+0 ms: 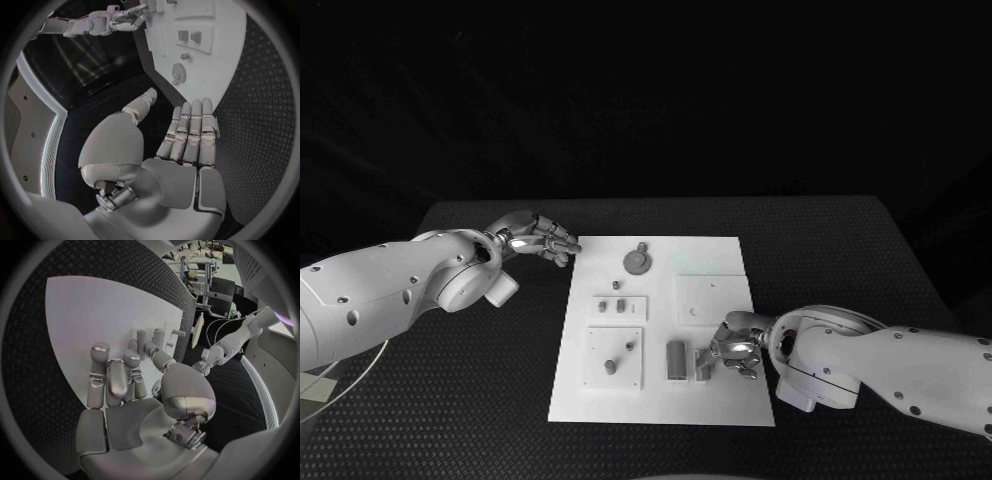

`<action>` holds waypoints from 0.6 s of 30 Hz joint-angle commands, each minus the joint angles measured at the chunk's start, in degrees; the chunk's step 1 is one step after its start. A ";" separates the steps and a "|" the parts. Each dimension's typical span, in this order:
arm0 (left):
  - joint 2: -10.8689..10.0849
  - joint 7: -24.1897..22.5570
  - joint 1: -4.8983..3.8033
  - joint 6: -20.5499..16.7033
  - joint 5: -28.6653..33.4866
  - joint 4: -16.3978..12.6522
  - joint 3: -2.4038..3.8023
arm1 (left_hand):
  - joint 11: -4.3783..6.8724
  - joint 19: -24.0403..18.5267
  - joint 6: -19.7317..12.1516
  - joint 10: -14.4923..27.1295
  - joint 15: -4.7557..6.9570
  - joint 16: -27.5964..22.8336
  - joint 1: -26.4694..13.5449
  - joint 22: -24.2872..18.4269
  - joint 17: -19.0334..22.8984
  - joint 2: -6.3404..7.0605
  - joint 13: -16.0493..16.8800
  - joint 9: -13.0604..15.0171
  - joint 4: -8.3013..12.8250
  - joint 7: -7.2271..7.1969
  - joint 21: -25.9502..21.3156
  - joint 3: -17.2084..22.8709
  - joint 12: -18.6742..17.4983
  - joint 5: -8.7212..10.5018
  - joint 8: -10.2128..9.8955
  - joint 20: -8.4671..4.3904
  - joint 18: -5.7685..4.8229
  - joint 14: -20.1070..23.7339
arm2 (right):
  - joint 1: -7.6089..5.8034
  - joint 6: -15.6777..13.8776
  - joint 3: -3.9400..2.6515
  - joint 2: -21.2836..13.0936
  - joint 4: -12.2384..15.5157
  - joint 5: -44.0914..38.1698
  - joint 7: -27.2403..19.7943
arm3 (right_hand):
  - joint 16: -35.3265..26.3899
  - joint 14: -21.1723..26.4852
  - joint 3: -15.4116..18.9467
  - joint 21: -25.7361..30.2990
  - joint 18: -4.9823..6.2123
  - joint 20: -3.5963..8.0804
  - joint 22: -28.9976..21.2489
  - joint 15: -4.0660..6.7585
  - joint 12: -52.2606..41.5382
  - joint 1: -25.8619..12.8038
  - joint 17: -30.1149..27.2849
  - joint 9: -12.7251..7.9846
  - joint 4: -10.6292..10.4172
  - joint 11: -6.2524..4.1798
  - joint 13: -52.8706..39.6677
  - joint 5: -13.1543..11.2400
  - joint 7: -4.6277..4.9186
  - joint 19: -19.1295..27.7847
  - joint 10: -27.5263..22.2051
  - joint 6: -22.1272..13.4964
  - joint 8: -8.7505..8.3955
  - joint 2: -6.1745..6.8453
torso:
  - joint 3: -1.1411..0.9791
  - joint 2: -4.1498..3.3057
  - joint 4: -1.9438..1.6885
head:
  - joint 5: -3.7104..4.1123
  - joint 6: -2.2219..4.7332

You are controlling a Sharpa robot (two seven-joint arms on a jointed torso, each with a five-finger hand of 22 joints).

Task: Assemble the parts on the task board

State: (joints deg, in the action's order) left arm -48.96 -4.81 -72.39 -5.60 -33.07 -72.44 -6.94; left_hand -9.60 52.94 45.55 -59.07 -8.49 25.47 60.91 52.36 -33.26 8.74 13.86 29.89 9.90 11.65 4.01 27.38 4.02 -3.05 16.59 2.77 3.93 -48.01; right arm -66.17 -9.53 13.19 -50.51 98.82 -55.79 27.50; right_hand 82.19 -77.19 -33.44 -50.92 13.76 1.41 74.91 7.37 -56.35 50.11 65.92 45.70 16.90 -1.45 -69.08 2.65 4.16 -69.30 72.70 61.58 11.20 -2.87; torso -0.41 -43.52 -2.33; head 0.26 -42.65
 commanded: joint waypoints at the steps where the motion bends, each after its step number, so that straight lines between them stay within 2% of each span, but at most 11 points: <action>1: 0.11 -0.30 -0.07 0.81 0.00 -0.08 0.02 | -0.16 -0.39 -0.29 -0.10 -0.02 -0.22 -0.25 -0.07 -0.07 0.05 -0.06 -0.09 -0.37 -0.13 0.06 -0.07 0.03 0.21 0.19 0.04 0.54 -0.18 | 0.14 0.24 0.07 0.25 -0.25 -0.01 -0.42 | -0.32 0.14 0.28 -0.07 1.24 0.31 0.96 0.31 -0.14 1.41 -0.04 0.09 -0.14 -0.60 0.07 0.15 0.07 0.09 0.06 0.49 -0.10 -1.05 | 0.00 0.01 0.00 | 0.01 0.00; 13: 0.05 -0.25 -0.07 0.83 -0.01 -0.11 0.02 | -0.16 -0.39 -0.29 -0.10 -0.02 -0.25 -0.26 -0.07 -0.11 0.03 -0.07 -0.10 -0.40 -0.13 0.06 -0.07 0.03 0.21 0.20 0.04 0.54 -0.19 | 0.14 0.17 0.07 0.40 -0.57 -0.61 -0.46 | -0.41 0.23 0.38 -0.02 1.24 0.31 0.92 0.35 -0.09 1.30 -0.21 -0.01 -0.16 -0.58 0.11 0.15 0.10 0.10 0.00 0.39 -0.19 -0.96 | 0.02 0.02 0.03 | -0.14 0.04; 18: 0.01 -0.25 -0.07 0.82 -0.01 -0.10 0.02 | -0.16 -0.40 -0.29 -0.10 -0.01 -0.28 -0.25 -0.07 -0.14 0.02 -0.08 -0.11 -0.41 -0.13 0.06 -0.07 0.04 0.21 0.20 0.04 0.54 -0.20 | 0.14 1.04 0.07 0.46 -0.71 -0.62 -0.14 | -0.50 0.29 0.63 0.04 1.24 0.34 0.90 0.36 -0.02 1.26 -0.33 -0.11 -0.10 -0.56 0.15 0.14 0.12 0.15 -0.07 0.34 -0.27 0.05 | 0.01 0.01 0.01 | -0.16 0.00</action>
State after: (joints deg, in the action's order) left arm -48.99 -4.75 -72.39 -5.49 -33.08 -72.43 -6.95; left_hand -9.61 52.94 45.55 -59.07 -8.49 25.47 60.91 52.36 -33.30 8.74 13.86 29.85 9.90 11.65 4.01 27.38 4.02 -3.05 16.59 2.77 3.76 -48.00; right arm -66.14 -9.46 13.20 -50.07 98.32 -55.88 27.12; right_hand 81.98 -77.03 -33.08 -50.92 13.77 1.40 74.91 7.33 -56.35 50.59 65.60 45.69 16.87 -1.66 -69.00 2.60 4.08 -69.29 72.50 61.67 11.20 -2.40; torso -0.40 -43.49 -2.31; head 0.12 -42.62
